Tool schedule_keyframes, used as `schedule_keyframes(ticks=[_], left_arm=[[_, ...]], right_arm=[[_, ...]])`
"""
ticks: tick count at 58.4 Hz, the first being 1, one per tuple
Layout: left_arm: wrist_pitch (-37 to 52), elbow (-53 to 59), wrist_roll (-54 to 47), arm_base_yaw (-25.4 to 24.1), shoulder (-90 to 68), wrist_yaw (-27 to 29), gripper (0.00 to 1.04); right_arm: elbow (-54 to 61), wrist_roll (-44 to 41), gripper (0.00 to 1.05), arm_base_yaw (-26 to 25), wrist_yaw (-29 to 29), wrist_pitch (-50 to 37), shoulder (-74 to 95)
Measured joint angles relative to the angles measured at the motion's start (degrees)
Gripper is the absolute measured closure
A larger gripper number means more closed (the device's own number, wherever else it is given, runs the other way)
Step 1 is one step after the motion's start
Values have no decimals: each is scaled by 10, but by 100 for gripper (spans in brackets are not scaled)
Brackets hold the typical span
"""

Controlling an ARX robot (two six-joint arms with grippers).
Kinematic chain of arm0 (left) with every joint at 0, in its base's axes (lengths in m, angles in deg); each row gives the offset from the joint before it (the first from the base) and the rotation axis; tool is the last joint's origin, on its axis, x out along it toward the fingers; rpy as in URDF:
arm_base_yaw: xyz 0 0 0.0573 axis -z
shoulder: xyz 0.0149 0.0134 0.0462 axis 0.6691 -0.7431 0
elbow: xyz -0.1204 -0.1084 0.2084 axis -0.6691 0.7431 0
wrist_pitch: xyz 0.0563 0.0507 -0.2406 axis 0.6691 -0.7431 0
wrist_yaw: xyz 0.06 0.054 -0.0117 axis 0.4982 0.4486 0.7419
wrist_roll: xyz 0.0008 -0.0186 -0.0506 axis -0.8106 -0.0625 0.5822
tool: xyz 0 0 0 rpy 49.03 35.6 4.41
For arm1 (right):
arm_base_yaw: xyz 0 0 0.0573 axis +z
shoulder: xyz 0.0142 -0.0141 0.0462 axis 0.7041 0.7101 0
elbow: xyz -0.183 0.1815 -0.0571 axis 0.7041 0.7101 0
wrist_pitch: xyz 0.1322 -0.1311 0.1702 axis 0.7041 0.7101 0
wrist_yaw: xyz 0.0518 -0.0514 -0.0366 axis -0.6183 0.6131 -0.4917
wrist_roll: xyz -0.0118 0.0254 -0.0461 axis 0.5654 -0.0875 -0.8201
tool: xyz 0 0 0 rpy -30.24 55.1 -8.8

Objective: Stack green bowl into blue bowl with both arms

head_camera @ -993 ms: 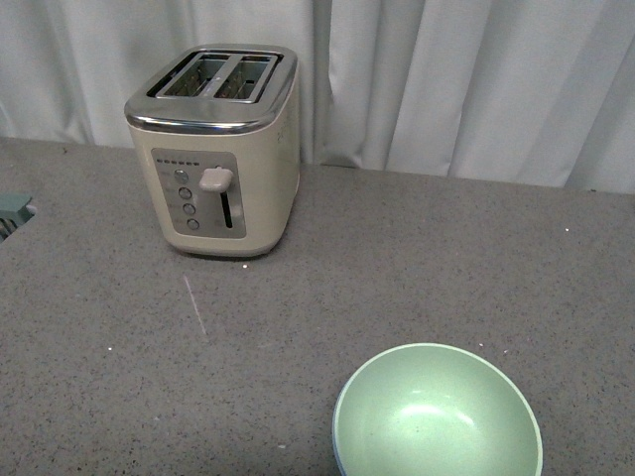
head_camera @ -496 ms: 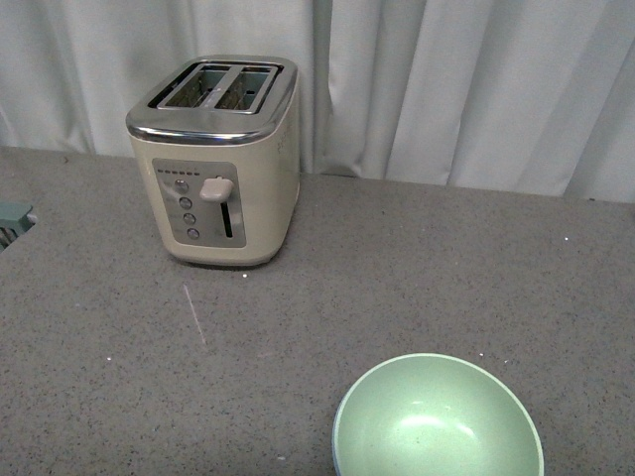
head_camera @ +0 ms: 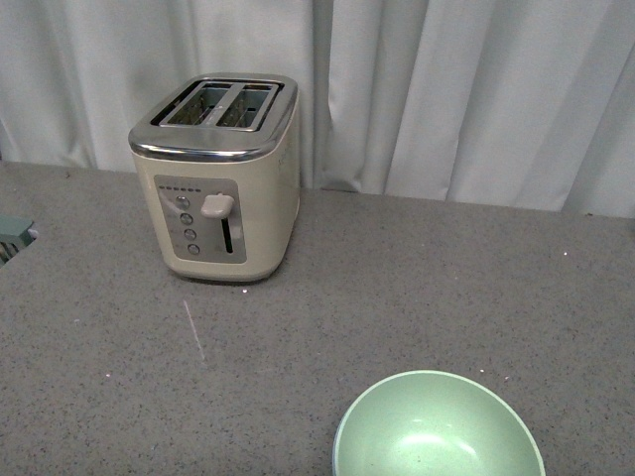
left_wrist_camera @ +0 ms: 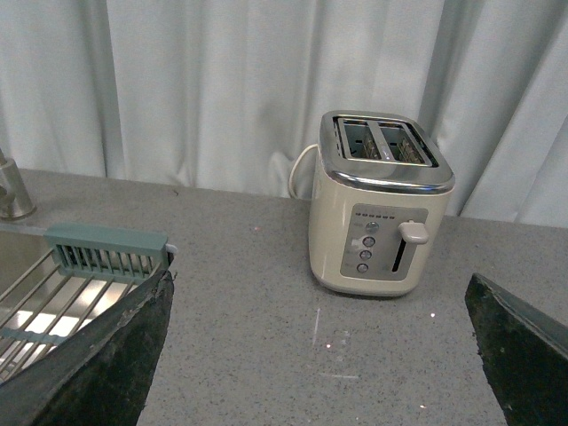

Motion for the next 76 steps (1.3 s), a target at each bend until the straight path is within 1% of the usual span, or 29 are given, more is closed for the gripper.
schedule_keyframes(ticks=[76], left_arm=[[0, 0, 0, 0, 0, 0, 6]], right_arm=[[0, 0, 9, 0, 0, 0, 0]])
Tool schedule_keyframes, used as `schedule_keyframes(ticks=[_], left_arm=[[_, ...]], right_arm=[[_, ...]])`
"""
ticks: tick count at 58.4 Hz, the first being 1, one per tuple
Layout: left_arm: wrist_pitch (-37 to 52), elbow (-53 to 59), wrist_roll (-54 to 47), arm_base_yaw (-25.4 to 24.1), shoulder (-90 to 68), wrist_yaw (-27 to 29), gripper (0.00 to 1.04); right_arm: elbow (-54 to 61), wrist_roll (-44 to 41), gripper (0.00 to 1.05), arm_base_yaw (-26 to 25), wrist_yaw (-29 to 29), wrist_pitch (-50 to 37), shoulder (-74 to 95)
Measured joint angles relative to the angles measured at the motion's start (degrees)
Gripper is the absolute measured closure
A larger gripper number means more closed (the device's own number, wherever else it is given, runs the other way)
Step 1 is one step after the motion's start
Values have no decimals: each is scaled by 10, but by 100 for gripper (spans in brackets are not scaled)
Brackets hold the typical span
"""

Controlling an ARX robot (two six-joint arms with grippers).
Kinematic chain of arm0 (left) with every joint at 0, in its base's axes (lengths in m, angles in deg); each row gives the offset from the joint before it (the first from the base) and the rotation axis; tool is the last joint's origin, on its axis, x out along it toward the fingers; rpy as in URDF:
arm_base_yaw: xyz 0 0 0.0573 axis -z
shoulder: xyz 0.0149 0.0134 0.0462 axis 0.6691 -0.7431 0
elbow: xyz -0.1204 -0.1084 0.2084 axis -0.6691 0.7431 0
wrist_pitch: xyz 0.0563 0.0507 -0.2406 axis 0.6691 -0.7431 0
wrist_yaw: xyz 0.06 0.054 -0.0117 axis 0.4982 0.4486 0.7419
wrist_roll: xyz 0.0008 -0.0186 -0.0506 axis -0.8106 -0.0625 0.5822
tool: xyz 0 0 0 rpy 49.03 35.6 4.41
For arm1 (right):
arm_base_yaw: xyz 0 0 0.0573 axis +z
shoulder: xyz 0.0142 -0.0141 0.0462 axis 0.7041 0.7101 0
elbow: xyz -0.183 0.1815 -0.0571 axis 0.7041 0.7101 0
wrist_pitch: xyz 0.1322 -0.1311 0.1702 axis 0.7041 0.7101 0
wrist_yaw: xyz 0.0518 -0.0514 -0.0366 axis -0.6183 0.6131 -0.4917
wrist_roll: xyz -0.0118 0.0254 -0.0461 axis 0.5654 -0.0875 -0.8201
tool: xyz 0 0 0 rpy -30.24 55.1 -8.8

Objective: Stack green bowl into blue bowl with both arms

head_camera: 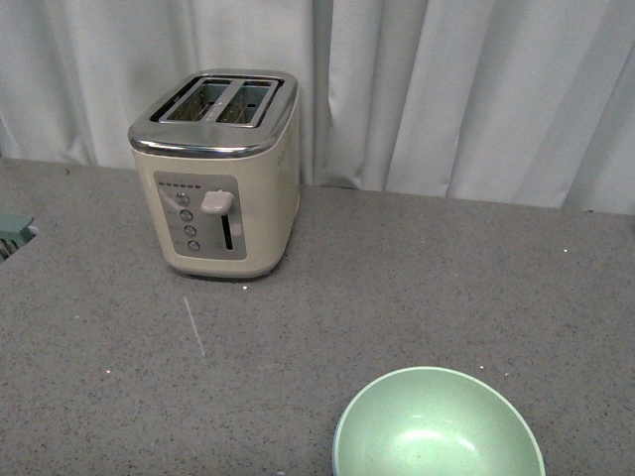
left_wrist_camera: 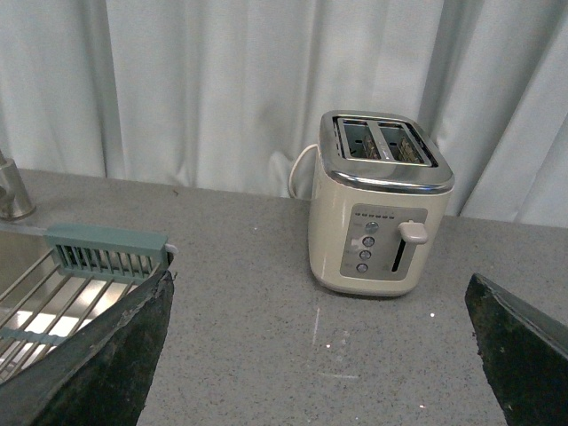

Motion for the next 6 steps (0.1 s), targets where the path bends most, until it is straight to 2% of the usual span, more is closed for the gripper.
schedule_keyframes(ticks=[6], left_arm=[[0, 0, 0, 0, 0, 0, 6]], right_arm=[[0, 0, 9, 0, 0, 0, 0]])
